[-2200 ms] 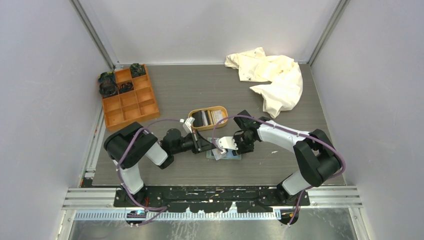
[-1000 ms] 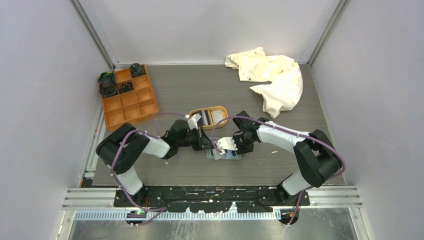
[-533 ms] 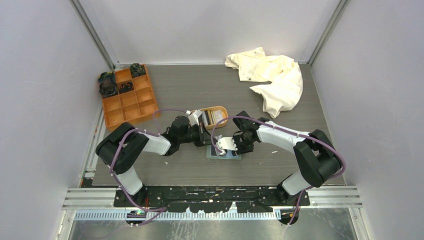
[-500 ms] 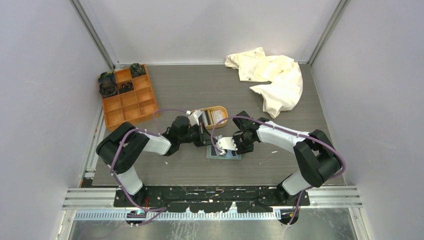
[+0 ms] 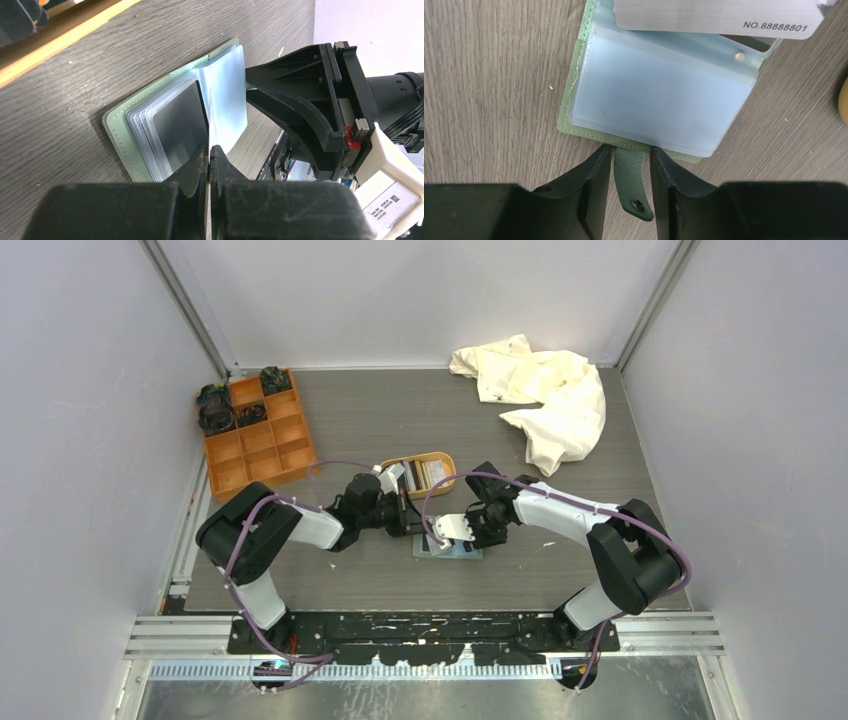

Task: Put the credit cards into the card holder
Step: Insert the credit card into the card holder.

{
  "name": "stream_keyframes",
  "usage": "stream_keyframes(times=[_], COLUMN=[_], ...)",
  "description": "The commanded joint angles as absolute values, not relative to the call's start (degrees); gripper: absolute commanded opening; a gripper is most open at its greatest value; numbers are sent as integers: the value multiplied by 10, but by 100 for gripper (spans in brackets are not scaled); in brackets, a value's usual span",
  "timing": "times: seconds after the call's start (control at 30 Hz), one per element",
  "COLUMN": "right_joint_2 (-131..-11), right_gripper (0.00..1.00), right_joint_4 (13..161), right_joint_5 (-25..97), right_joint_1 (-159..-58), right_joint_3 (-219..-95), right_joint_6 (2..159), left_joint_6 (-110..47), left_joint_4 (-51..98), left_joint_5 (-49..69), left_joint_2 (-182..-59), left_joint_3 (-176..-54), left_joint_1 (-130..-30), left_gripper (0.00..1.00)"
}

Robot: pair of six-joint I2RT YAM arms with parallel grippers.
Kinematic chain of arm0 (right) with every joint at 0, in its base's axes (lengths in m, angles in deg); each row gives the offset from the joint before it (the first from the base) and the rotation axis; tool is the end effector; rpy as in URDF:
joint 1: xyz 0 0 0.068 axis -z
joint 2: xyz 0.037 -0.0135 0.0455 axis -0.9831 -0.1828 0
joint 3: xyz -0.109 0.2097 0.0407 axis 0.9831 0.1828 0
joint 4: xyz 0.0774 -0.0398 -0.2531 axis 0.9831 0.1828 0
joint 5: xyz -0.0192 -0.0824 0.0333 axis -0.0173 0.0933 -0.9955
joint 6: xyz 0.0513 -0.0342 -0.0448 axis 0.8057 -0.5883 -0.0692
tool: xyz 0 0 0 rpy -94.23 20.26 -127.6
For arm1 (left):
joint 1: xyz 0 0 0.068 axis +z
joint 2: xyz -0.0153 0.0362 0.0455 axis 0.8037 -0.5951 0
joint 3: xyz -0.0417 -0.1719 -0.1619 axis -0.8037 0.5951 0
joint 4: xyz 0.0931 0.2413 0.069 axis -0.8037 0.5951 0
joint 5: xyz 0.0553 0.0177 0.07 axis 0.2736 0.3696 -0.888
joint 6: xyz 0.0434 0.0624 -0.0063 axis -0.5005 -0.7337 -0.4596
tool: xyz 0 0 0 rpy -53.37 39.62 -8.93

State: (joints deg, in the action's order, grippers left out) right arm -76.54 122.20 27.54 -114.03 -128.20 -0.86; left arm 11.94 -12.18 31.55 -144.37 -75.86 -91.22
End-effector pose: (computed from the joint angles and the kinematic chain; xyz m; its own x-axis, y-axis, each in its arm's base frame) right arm 0.2137 0.1683 0.0955 0.3612 -0.8767 -0.3178 -0.9317 -0.3251 -0.1621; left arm 0.2395 -0.2258 0.0702 -0.9355 -0.1771 -0.3057 0.1872 0.4855 -0.8540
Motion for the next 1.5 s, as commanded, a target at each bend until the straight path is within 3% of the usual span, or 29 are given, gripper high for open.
stream_keyframes(times=[0.0,0.93,1.47], right_joint_2=[-764,-761,-758], right_gripper=[40,40,40], right_joint_4=[1208,1210,1210], right_joint_5=[288,285,284], right_joint_1=[-1142,-1142,-1142], right_joint_3=[-1282,-1284,-1284], right_joint_6=[-7,-5,-3], left_joint_6=[111,139,135], left_joint_4=[-128,-159,-19], left_joint_5=[315,306,279], left_joint_2=[-1453,-1501,-1477], left_joint_3=[-779,-796,-822], left_joint_1=[-910,-935,-942], left_gripper=[0,0,0])
